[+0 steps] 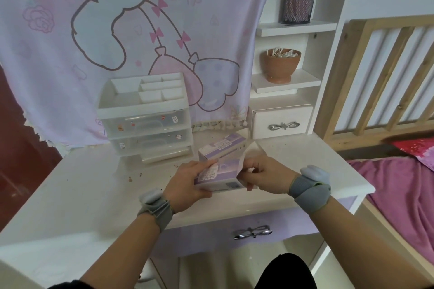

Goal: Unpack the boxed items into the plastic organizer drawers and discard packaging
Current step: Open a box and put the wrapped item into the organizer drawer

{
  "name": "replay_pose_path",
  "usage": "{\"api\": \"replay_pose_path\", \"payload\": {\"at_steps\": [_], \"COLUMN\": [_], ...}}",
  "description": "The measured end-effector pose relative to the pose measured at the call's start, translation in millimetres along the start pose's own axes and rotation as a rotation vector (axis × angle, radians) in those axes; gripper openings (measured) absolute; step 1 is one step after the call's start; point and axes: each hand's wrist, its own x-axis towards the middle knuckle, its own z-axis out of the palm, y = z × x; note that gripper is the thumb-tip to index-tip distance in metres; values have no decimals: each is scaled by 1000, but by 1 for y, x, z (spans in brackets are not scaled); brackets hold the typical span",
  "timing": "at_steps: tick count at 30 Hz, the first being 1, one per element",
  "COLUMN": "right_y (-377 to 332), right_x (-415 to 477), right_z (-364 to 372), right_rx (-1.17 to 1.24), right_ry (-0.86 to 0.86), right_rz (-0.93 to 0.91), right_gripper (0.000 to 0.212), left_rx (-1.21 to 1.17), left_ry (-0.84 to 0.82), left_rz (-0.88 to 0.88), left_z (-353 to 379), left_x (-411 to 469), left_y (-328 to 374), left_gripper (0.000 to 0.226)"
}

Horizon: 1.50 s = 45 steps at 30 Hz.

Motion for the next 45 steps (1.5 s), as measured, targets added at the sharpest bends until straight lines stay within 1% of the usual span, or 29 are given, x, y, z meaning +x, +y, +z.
{"api": "replay_pose_path", "payload": {"at_steps": [3, 6, 8, 12, 15, 19, 22, 27, 33, 37, 39, 41, 45], "right_y": [4, 11, 17, 24, 26, 27, 27, 26, 26, 27, 28, 29, 33], "right_x": [3, 5, 7, 11, 14, 18, 18, 17, 13, 12, 12, 12, 8], "right_z": [7, 15, 20, 31, 36, 37, 33, 29, 26, 24, 22, 21, 21], "right_rx": [124, 258, 333, 420, 465, 562, 621, 601, 556, 582, 615, 665, 854], "right_ry": [-58, -101, -83, 12, 25, 58, 64, 51, 2, -26, -37, -55, -72], "right_rz": [98, 195, 252, 313, 351, 404, 404, 325, 285, 328, 356, 384, 455], "right_gripper": [37, 26, 25, 23, 21, 20, 22, 20, 22, 18, 17, 13, 6], "left_rx": [69, 172, 239, 371, 443, 527, 590, 653, 675, 662, 660, 668, 697], "left_ry": [26, 104, 165, 280, 318, 385, 433, 543, 568, 539, 536, 550, 563], "left_rz": [-4, 25, 57, 169, 219, 274, 298, 334, 370, 367, 362, 375, 414], "left_z": [-9, -15, -17, -20, -24, -25, -22, -19, -16, -11, -9, -8, -8], "left_x": [-4, -9, -14, -17, -16, -14, -13, -14, -12, -12, -13, -14, -14], "left_y": [-3, -4, -3, 3, 4, 5, 5, 6, 3, -1, -1, -2, -3], "left_gripper": [81, 78, 75, 65, 59, 58, 57, 61, 59, 71, 74, 72, 68]}}
